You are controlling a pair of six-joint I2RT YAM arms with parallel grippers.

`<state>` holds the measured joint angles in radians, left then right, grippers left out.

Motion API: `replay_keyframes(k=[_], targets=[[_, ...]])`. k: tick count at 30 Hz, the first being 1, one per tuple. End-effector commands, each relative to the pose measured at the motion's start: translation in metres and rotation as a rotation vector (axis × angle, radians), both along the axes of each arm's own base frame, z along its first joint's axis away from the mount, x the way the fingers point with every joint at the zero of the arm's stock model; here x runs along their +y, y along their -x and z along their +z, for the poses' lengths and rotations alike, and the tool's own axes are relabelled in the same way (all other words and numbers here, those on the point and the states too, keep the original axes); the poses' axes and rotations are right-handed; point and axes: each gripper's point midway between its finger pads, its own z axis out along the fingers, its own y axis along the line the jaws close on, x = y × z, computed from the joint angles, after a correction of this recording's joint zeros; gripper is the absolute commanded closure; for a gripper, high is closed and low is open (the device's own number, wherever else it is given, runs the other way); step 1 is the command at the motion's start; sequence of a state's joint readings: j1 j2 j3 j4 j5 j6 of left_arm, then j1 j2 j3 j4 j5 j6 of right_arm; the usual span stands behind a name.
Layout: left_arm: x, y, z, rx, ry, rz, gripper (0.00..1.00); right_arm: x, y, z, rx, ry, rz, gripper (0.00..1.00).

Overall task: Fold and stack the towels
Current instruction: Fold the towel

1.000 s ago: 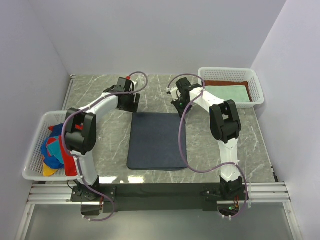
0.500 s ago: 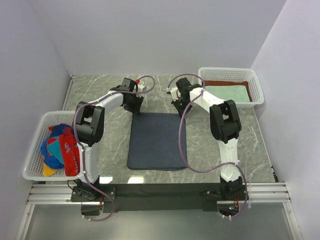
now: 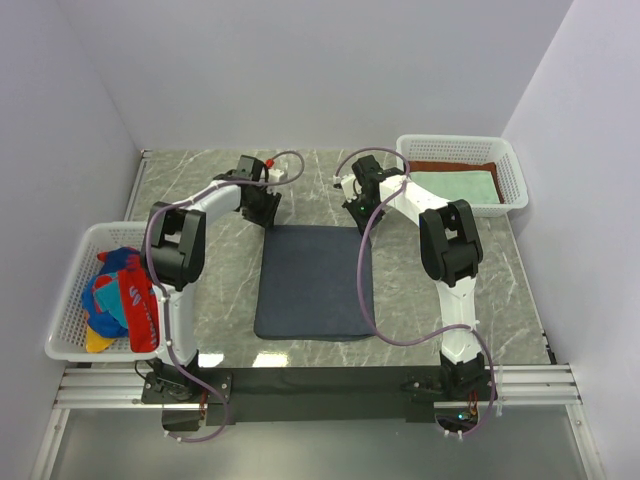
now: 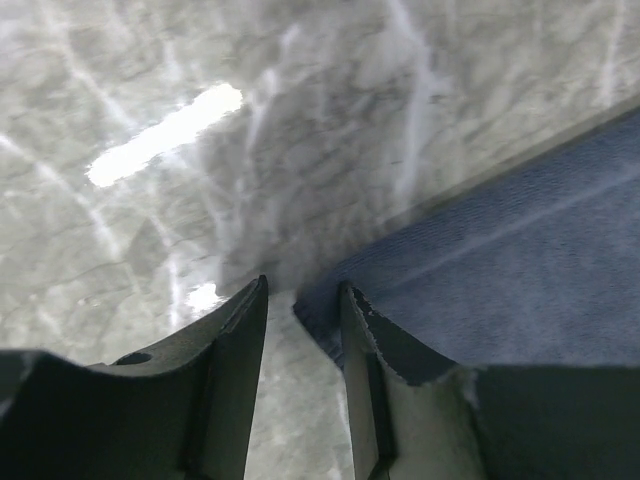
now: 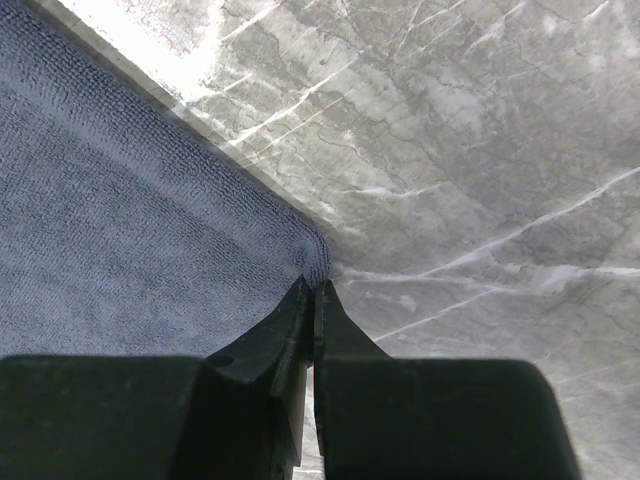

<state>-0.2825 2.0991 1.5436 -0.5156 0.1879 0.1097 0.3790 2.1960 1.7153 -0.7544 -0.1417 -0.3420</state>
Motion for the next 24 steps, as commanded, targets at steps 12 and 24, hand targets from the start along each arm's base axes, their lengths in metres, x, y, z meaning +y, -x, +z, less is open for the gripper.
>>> replay_keyframes(k=[12, 24], targets=[[-0.004, 0.003, -0.008, 0.037, 0.075, -0.038, 0.60, -0.023, 0.001, -0.004, -0.011, 0.093, -0.015, 0.98], [-0.011, 0.004, 0.002, -0.001, 0.066, -0.057, 0.57, -0.023, 0.001, -0.004, -0.010, 0.095, -0.015, 0.99]])
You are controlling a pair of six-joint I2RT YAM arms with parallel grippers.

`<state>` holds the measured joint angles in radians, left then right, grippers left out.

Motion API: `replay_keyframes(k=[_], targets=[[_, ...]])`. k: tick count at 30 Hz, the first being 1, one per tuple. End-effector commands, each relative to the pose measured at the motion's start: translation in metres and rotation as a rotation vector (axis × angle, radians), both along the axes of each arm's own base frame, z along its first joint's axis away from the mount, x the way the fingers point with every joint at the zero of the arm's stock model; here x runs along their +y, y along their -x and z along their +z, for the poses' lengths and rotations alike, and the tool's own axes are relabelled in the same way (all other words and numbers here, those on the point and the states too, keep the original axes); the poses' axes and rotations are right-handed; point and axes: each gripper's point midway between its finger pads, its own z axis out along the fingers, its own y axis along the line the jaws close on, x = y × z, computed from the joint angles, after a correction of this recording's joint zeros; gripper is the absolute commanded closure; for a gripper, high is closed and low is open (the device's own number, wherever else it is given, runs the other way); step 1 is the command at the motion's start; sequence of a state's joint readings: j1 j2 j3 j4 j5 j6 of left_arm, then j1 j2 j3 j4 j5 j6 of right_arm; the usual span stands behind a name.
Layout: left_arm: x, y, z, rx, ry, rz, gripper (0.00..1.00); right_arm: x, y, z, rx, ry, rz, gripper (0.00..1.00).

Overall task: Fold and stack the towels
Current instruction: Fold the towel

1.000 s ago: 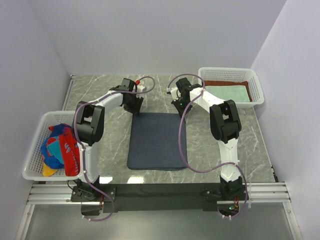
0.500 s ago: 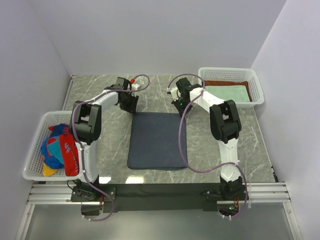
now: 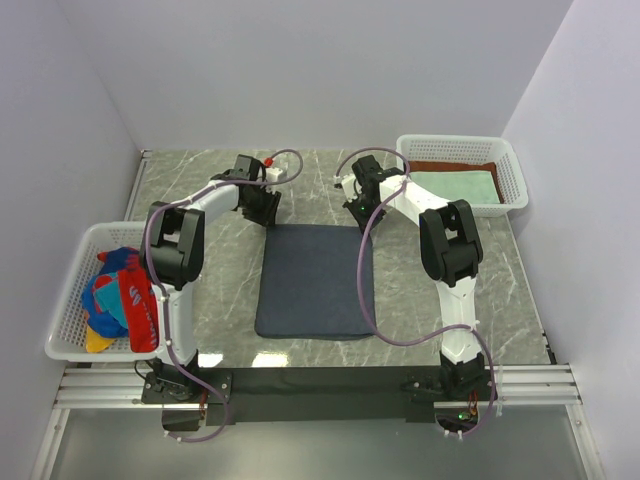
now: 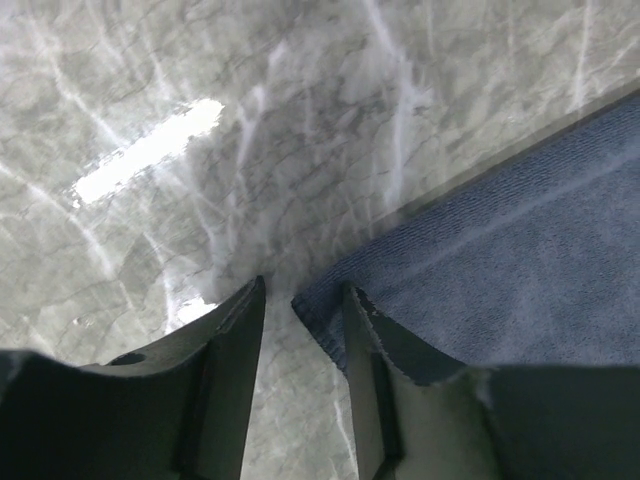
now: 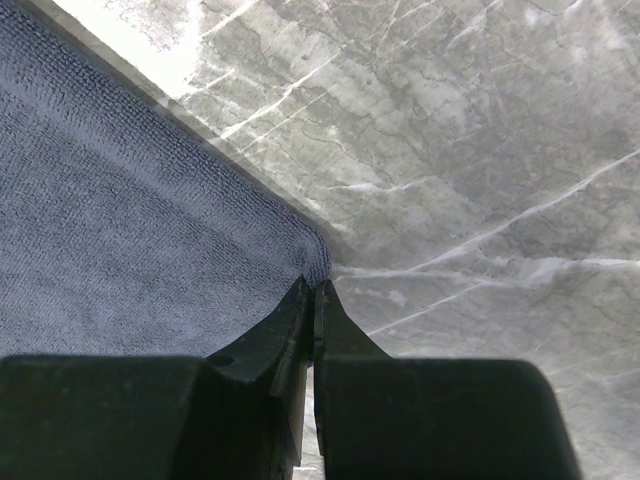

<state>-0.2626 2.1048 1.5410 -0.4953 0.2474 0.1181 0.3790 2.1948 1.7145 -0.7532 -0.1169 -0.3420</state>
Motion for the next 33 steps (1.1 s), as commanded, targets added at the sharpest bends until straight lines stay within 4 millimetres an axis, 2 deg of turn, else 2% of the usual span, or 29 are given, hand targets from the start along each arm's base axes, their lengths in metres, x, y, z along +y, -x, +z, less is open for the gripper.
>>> replay_keyframes(k=[1, 5, 14, 18, 23, 29, 33], targets=[[-0.010, 0.005, 0.006, -0.013, 0.026, -0.043, 0.56, -0.019, 0.002, -0.004, 0.001, 0.074, -0.009, 0.99], [-0.015, 0.006, 0.009, -0.006, 0.047, -0.050, 0.55, -0.019, 0.002, -0.004, 0.000, 0.075, -0.008, 0.99], [-0.009, 0.015, -0.006, 0.037, 0.014, -0.040, 0.60, -0.021, 0.003, -0.004, 0.003, 0.081, -0.011, 0.99], [-0.006, 0.016, -0.014, 0.054, -0.009, -0.036, 0.70, -0.020, 0.004, -0.005, 0.004, 0.081, -0.010, 0.99], [-0.002, 0.016, -0.022, 0.060, -0.034, -0.030, 0.77, -0.021, 0.003, -0.004, 0.002, 0.080, -0.011, 0.99], [0.003, 0.013, -0.026, 0.052, -0.054, -0.014, 0.99, -0.024, 0.000, -0.004, 0.000, 0.103, -0.019, 1.00], [0.001, 0.005, -0.013, 0.008, -0.048, -0.016, 0.99, -0.024, -0.008, 0.003, -0.035, 0.107, -0.024, 1.00]])
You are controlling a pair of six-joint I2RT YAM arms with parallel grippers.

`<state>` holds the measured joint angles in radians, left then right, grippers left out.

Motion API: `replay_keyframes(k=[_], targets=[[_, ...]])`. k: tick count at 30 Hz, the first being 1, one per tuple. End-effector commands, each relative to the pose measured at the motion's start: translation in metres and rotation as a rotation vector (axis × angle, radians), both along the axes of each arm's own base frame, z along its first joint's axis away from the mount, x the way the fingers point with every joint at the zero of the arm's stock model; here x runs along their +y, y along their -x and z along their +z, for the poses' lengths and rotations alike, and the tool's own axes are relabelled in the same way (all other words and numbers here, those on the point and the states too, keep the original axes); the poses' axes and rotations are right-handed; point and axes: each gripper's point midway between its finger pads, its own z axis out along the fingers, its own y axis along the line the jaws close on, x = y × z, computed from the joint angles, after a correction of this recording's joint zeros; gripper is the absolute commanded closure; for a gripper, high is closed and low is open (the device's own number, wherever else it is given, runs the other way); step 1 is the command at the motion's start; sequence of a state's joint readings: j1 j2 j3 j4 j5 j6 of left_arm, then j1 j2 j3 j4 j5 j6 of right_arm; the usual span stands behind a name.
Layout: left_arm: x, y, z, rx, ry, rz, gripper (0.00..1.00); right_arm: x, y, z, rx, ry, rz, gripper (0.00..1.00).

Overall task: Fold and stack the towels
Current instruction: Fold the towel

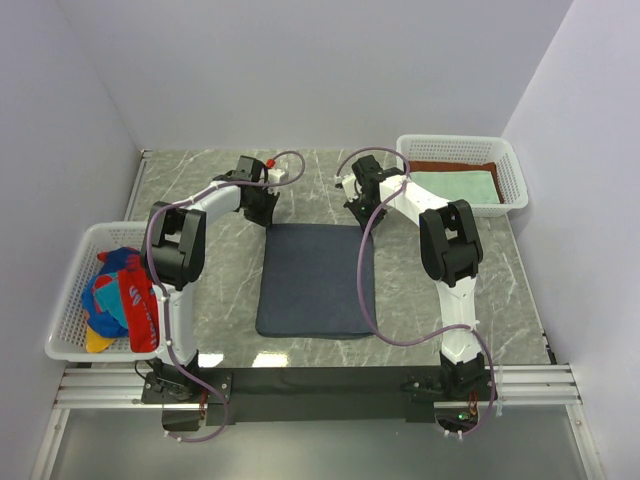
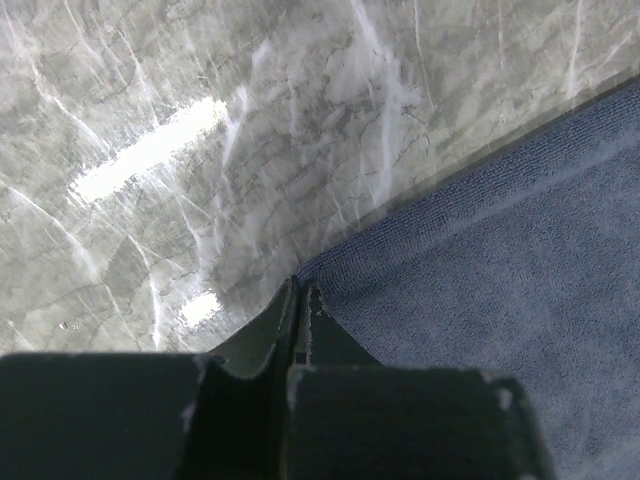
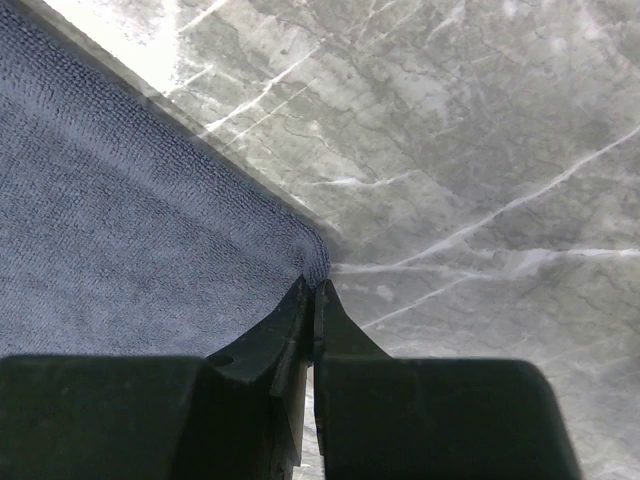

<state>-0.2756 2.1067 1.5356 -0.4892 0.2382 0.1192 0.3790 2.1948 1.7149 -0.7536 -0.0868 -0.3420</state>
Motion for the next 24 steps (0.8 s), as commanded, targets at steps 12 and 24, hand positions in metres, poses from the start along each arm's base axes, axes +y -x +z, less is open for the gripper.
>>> replay_keyframes(k=[12, 24], targets=[[0.014, -0.052, 0.066, -0.297, 0.001, 0.098, 0.99, -0.029, -0.065, 0.059, -0.320, 0.106, -0.128, 1.00], [0.017, -0.028, 0.104, -0.390, 0.057, 0.113, 0.99, -0.036, -0.049, 0.094, -0.417, 0.064, -0.205, 1.00]])
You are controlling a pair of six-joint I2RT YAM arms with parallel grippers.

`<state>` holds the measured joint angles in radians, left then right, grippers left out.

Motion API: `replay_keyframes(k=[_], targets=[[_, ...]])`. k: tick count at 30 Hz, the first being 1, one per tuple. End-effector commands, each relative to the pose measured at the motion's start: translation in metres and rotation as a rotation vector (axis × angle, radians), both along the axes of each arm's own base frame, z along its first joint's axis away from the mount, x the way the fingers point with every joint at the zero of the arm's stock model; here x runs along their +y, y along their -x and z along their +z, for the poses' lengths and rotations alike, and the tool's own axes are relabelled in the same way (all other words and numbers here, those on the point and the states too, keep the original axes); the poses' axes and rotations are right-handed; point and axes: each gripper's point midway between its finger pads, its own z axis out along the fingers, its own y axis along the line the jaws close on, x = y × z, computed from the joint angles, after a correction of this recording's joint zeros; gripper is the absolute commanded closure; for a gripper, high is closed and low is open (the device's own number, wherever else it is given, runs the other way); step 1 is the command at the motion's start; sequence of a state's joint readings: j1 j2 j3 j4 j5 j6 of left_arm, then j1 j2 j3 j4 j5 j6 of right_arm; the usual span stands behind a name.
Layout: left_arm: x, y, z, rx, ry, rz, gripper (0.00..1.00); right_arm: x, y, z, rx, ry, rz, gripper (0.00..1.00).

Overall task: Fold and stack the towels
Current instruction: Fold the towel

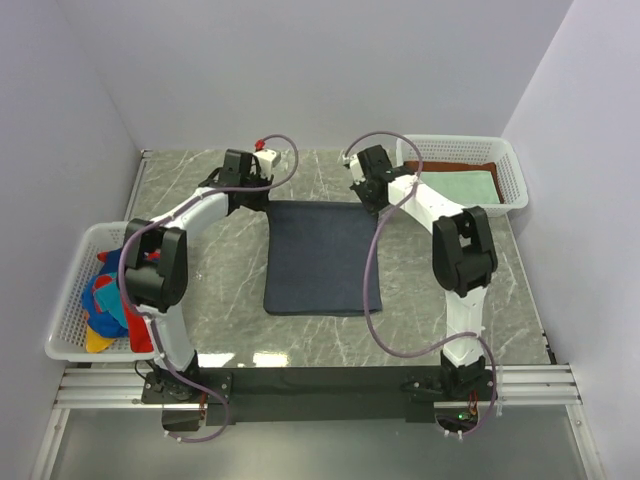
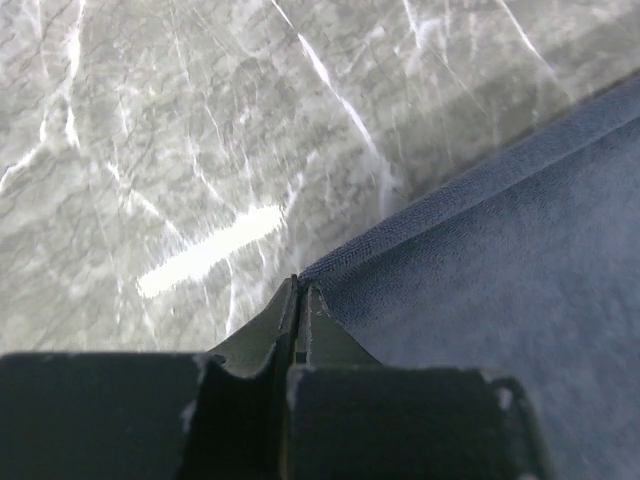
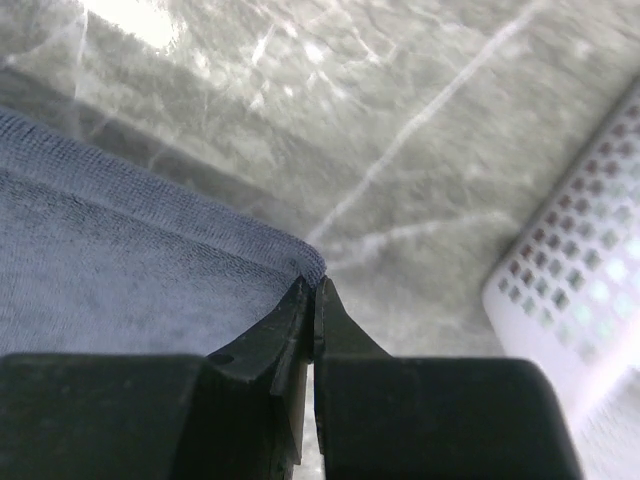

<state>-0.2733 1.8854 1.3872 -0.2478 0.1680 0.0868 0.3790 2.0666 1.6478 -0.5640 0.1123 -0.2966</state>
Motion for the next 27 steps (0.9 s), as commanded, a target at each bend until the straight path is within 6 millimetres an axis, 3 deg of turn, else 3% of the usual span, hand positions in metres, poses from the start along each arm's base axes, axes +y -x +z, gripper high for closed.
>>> replay_keyframes(k=[1, 10, 15, 19, 25, 27], targets=[[0.011, -0.002, 0.029, -0.087, 0.017, 0.044, 0.99, -0.020, -0.004, 0.049, -0.148, -0.003, -0.086, 1.00], [0.007, 0.026, 0.047, -0.108, 0.078, 0.062, 0.99, -0.017, 0.033, 0.067, -0.221, -0.028, -0.097, 1.00], [-0.009, 0.050, 0.056, -0.103, 0.121, 0.069, 0.99, -0.011, 0.060, 0.064, -0.232, -0.050, -0.101, 1.00], [-0.009, 0.068, 0.068, -0.118, 0.153, 0.111, 0.99, -0.006, 0.084, 0.068, -0.250, -0.068, -0.104, 1.00], [-0.007, 0.097, 0.056, -0.055, 0.183, 0.197, 0.99, -0.004, 0.118, 0.060, -0.216, -0.100, -0.125, 1.00], [-0.008, 0.111, 0.043, -0.002, 0.185, 0.229, 0.99, -0.002, 0.132, 0.052, -0.186, -0.110, -0.120, 1.00]])
